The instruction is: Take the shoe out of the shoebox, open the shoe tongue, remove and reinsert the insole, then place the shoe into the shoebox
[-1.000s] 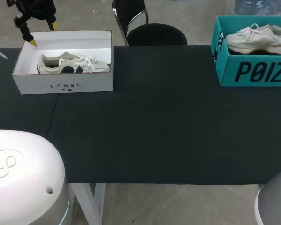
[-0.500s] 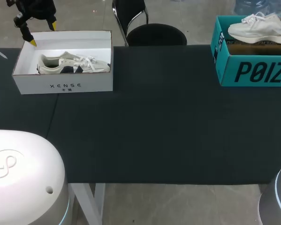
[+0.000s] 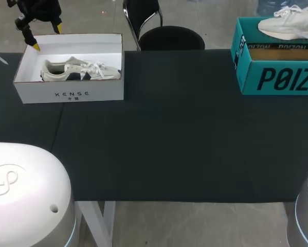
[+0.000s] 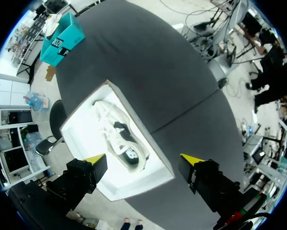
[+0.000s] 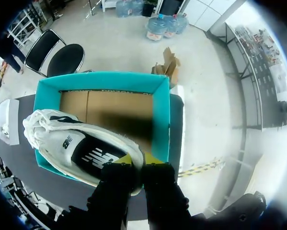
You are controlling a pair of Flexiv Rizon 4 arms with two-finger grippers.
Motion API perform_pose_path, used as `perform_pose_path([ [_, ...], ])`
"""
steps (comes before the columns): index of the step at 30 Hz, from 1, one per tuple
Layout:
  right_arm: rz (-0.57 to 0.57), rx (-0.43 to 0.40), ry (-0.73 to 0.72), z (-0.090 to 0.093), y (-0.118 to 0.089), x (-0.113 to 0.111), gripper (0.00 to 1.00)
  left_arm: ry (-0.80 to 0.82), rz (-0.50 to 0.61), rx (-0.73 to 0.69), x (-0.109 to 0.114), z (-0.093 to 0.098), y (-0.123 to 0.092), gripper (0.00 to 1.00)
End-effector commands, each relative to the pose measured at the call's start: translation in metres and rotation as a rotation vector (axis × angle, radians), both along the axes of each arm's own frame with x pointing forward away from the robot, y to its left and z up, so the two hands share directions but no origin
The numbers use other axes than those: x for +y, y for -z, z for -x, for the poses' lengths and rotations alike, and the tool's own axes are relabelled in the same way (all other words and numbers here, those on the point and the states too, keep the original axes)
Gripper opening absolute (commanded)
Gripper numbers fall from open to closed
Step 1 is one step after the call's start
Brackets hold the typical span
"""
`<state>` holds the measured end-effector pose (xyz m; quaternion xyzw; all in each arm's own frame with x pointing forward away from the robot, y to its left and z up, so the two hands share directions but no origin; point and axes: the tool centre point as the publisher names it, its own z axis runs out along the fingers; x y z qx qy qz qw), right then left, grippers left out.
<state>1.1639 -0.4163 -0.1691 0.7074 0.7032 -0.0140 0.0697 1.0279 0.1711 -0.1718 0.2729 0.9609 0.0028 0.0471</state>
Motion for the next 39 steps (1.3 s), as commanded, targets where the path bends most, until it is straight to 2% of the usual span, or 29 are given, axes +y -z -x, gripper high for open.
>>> perform_pose_path([
  [1, 0.018, -0.154, -0.003, 0.043, -0.032, 0.017, 0.00, 0.000, -0.002, -0.001, 0.000, 0.001, 0.000, 1.00],
  [11, 0.113, -0.387, -0.028, 0.115, -0.049, 0.059, 0.00, 0.000, -0.002, -0.001, 0.000, 0.001, 0.000, 1.00],
  [15, 0.163, -0.458, -0.018, 0.145, -0.053, 0.071, 0.00, 0.000, -0.002, -0.001, 0.000, 0.001, 0.000, 1.00],
  [17, 0.173, -0.480, -0.009, 0.154, -0.054, 0.075, 0.00, 0.000, -0.002, -0.001, 0.000, 0.001, 0.000, 1.00],
  [27, 0.119, -0.557, -0.031, 0.185, -0.061, 0.096, 0.00, 0.000, -0.002, -0.001, 0.000, 0.001, 0.000, 1.00],
  [36, 0.056, -0.634, -0.071, 0.194, -0.075, 0.115, 0.00, 0.000, -0.002, -0.001, 0.000, 0.001, 0.000, 1.00],
  [39, 0.075, -0.612, -0.075, 0.196, -0.076, 0.128, 0.00, 0.000, -0.002, -0.001, 0.000, 0.001, 0.000, 1.00],
])
